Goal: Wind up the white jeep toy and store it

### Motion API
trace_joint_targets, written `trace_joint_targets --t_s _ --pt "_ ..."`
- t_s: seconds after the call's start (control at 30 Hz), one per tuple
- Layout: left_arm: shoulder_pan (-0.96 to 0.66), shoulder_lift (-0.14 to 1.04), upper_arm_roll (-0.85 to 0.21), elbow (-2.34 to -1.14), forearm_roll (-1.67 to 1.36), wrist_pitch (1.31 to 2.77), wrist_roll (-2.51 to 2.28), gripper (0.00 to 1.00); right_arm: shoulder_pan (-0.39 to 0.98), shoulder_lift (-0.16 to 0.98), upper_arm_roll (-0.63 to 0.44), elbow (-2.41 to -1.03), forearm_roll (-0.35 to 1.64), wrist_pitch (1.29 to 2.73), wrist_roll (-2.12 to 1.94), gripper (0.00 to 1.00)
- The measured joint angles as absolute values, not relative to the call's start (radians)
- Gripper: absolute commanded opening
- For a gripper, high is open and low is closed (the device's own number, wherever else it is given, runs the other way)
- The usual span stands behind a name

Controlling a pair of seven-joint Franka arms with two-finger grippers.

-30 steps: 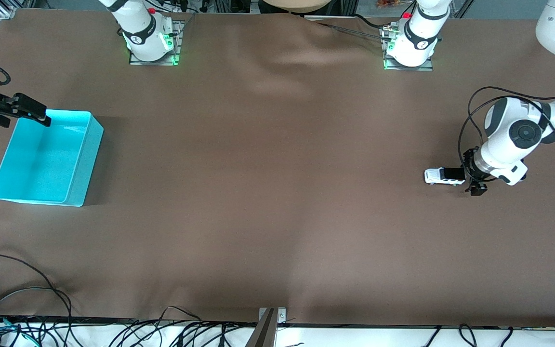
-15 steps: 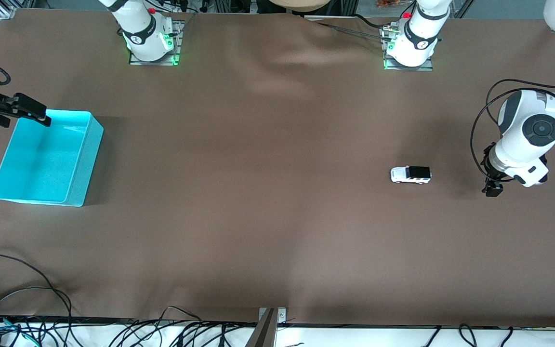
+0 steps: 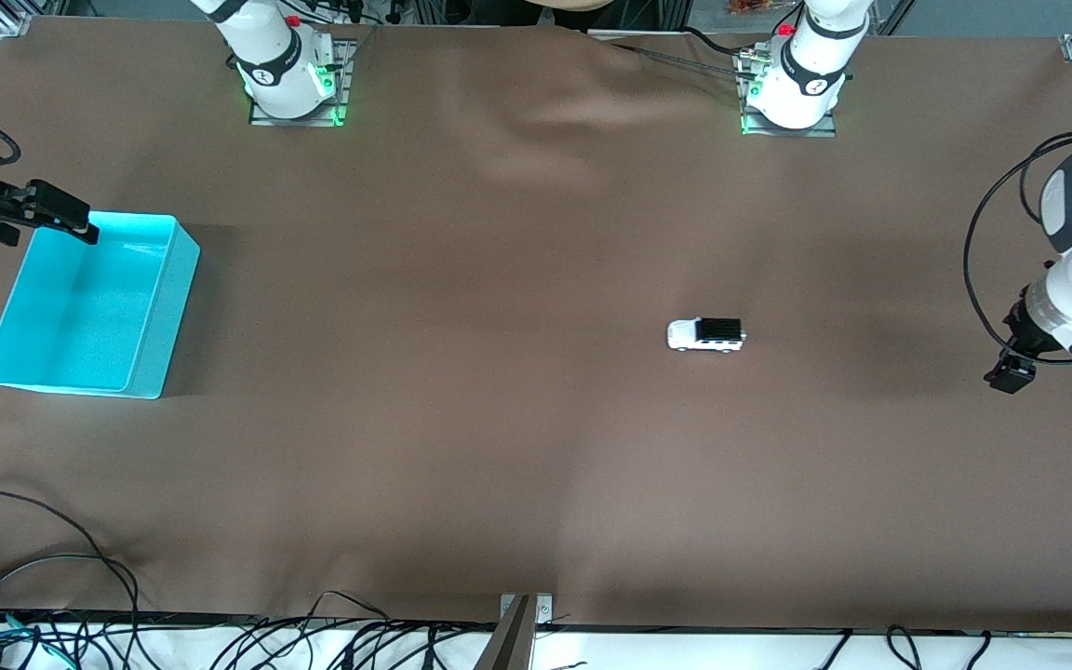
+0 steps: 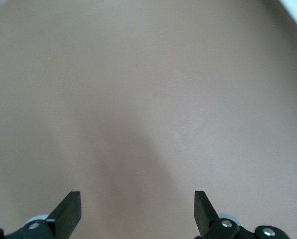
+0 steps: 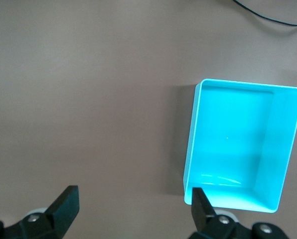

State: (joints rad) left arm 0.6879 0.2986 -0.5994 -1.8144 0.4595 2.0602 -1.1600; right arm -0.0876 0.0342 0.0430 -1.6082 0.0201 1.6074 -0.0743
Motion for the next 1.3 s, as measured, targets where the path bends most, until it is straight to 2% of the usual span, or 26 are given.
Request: trace_joint_targets --t_s 0.63,1.0,1.3 --pt "0.688 0.298 -0.604 -1.495 0.298 1.764 -0.342 1.00 -0.088 0.034 0.043 -1.608 0.020 1.607 -0.074 1.00" --pt "0.686 0.299 -0.615 -1.386 0.177 1.689 -0.246 1.00 -0.088 0.034 0.043 -1.608 0.020 1.607 -0.074 1.00" --pt "0.686 0.298 -0.656 -1.373 0.174 1.668 -0.241 1.00 -0.088 0.034 0.043 -1.608 0.020 1.607 -0.074 1.00"
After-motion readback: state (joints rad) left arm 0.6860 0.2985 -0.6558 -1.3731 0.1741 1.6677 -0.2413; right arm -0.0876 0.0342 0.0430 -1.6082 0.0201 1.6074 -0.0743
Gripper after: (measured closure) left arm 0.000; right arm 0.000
